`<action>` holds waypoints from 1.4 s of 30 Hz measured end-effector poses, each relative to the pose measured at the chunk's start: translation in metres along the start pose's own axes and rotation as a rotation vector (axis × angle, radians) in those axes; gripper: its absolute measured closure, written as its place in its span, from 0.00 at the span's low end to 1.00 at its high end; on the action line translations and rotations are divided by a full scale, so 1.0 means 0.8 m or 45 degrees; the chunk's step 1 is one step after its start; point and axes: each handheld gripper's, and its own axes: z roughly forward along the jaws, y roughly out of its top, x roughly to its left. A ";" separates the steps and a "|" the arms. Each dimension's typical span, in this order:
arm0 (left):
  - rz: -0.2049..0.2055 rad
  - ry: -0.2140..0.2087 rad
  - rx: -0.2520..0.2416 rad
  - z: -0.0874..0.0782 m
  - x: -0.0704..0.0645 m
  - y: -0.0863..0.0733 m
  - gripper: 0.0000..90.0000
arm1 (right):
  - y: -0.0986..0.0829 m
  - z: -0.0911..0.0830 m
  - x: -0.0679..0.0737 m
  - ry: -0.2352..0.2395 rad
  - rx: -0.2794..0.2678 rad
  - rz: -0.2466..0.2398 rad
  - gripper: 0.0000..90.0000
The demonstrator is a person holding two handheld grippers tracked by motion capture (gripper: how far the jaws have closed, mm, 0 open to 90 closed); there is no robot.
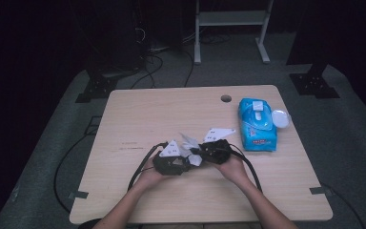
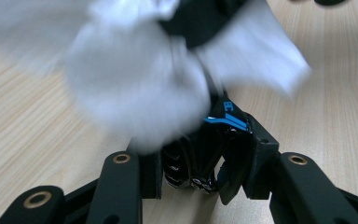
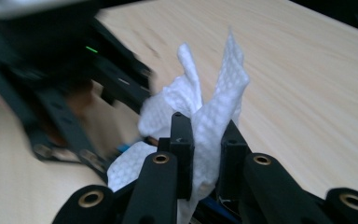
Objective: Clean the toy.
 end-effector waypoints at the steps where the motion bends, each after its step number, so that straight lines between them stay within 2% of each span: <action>1: 0.001 0.001 -0.001 0.000 0.000 0.000 0.64 | -0.003 -0.007 -0.006 -0.048 0.010 -0.013 0.88; 2: 0.002 0.001 -0.001 0.000 0.000 0.000 0.64 | -0.010 -0.017 -0.017 -0.099 0.008 0.003 0.88; 3: 0.002 0.001 -0.001 0.000 0.000 0.000 0.64 | -0.010 -0.017 -0.017 -0.099 0.008 0.003 0.88; 5: 0.005 -0.002 -0.002 0.001 -0.001 0.000 0.64 | -0.017 -0.024 -0.022 -0.098 -0.008 0.049 0.88; 7: 0.005 -0.003 0.001 0.002 -0.002 0.001 0.64 | -0.017 -0.024 -0.018 -0.100 -0.008 0.036 0.88; 8: -0.005 -0.004 -0.005 0.003 -0.003 0.001 0.64 | -0.012 -0.020 -0.008 -0.052 -0.024 0.039 0.88; 9: -0.005 -0.004 -0.005 0.003 -0.003 0.001 0.64 | -0.012 -0.020 -0.008 -0.052 -0.024 0.039 0.88; 11: -0.010 -0.005 -0.003 0.003 -0.003 0.001 0.64 | -0.007 -0.006 0.010 0.032 -0.033 0.017 0.88; 12: -0.010 -0.005 0.000 0.002 -0.002 0.001 0.64 | -0.005 -0.001 0.016 0.051 -0.035 0.006 0.88; 15: -0.005 -0.003 0.002 0.002 -0.002 0.001 0.64 | -0.002 0.003 0.022 0.051 -0.026 -0.025 0.88; 18: 0.009 -0.001 0.002 0.001 -0.002 0.001 0.64 | -0.006 -0.008 0.005 -0.035 -0.010 -0.032 0.88; 19: 0.009 -0.001 0.002 0.001 -0.002 0.001 0.64 | -0.006 -0.008 0.005 -0.035 -0.010 -0.032 0.88; 20: 0.012 0.000 0.005 0.001 -0.002 0.001 0.64 | -0.014 -0.022 -0.012 -0.135 0.009 -0.034 0.88; 21: 0.012 0.000 0.005 0.001 -0.002 0.001 0.64 | -0.017 -0.027 -0.019 -0.158 0.005 -0.031 0.88; 22: 0.015 0.004 0.003 0.001 -0.003 0.002 0.64 | -0.021 -0.033 -0.027 -0.164 -0.008 0.000 0.88; 24: 0.009 0.006 0.004 0.002 -0.004 0.002 0.64 | -0.027 -0.042 -0.037 -0.229 -0.007 0.007 0.88; 26: 0.011 0.006 0.004 0.002 -0.004 0.002 0.64 | -0.030 -0.045 -0.040 -0.234 -0.016 0.026 0.88; 27: 0.011 0.006 0.004 0.002 -0.003 0.002 0.64 | -0.033 -0.046 -0.041 -0.220 -0.032 0.056 0.88; 30: 0.000 0.002 -0.001 0.003 -0.002 0.002 0.64 | -0.031 -0.044 -0.034 -0.209 -0.041 0.049 0.88; 31: 0.001 0.003 0.000 0.003 -0.003 0.002 0.64 | -0.029 -0.042 -0.030 -0.184 -0.048 0.050 0.88; 32: 0.002 0.005 0.000 0.003 -0.003 0.002 0.64 | -0.023 -0.036 -0.020 -0.112 -0.072 0.059 0.88; 33: 0.006 0.008 0.005 0.002 -0.004 0.002 0.64 | -0.023 -0.036 -0.020 -0.112 -0.072 0.059 0.88; 34: 0.010 0.010 0.003 0.003 -0.004 0.003 0.64 | -0.018 -0.023 -0.004 -0.024 -0.079 0.052 0.88; 37: 0.009 0.009 0.004 0.003 -0.004 0.002 0.64 | -0.015 -0.013 0.007 0.029 -0.064 0.032 0.88; 38: 0.012 0.008 0.006 0.002 -0.004 0.002 0.64 | -0.013 -0.008 0.012 0.012 -0.046 -0.018 0.88; 41: 0.022 0.010 0.003 0.003 -0.005 0.003 0.64 | -0.013 -0.014 0.004 -0.014 -0.042 -0.006 0.88; 42: 0.025 0.012 0.005 0.002 -0.005 0.003 0.64 | -0.015 -0.018 -0.002 -0.048 -0.036 -0.005 0.88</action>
